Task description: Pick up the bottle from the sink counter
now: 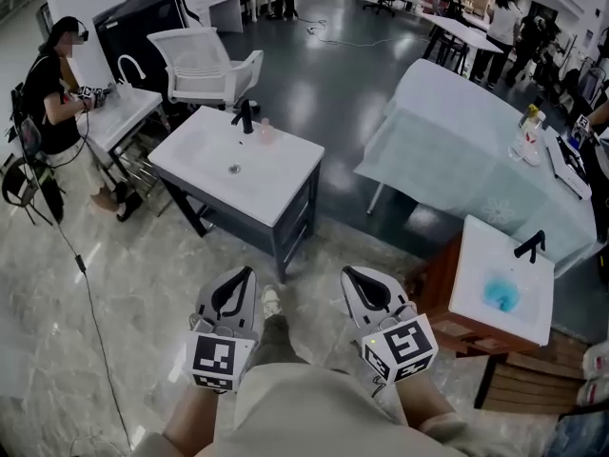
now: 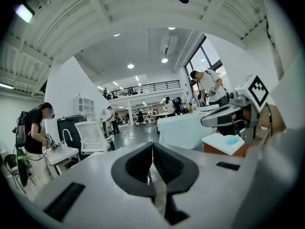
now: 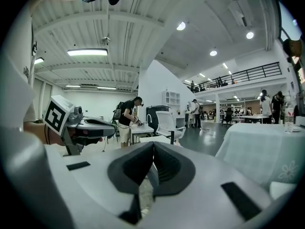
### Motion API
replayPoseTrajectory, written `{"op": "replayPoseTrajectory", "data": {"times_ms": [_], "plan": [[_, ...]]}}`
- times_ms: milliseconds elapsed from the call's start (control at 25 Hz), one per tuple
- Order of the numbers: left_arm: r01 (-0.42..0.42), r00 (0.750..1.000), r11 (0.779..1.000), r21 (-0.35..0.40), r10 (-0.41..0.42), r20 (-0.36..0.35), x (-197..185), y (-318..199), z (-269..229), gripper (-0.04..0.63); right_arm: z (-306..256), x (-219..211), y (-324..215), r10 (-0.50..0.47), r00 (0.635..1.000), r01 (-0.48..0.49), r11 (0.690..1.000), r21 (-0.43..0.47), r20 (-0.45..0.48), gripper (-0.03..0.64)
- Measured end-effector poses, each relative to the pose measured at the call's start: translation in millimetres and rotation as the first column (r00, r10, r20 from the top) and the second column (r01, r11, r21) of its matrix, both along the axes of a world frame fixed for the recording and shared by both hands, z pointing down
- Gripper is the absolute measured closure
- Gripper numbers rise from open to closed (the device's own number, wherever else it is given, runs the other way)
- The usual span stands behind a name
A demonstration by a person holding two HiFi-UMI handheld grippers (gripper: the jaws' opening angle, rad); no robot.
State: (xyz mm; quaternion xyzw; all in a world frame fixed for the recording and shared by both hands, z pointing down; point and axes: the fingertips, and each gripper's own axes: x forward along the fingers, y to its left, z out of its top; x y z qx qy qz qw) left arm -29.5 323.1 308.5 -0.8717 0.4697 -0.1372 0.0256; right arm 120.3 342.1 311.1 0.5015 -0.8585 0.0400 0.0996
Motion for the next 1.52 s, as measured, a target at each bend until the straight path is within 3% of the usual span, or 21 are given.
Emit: {"op": "replayPoseTrajectory", "data": {"times_ms": [480,1240,1520], "plan": [[-0.014,1.000,1.000,-0.023,0.014,0.001,-10,-107,13,0.588,20,-9,-98,0.021,1.000,-0.021,0.999,-0.044,-0.008,0.620],[-0.047,0.999,0.997,-0.064,0.047,0.003,-70,-357,12,0.588,18,-78,-352,0.029,0.999,-0.031,0.995,-0.090,-0.030,0.620],[-0.061,0.998,0.996,-0.063,0.061,-0.003,-83,-423,5,0.589,9,-87,-422,0.056,0.998,-0.059,0.994,-0.087,-0.041,0.620]]}}
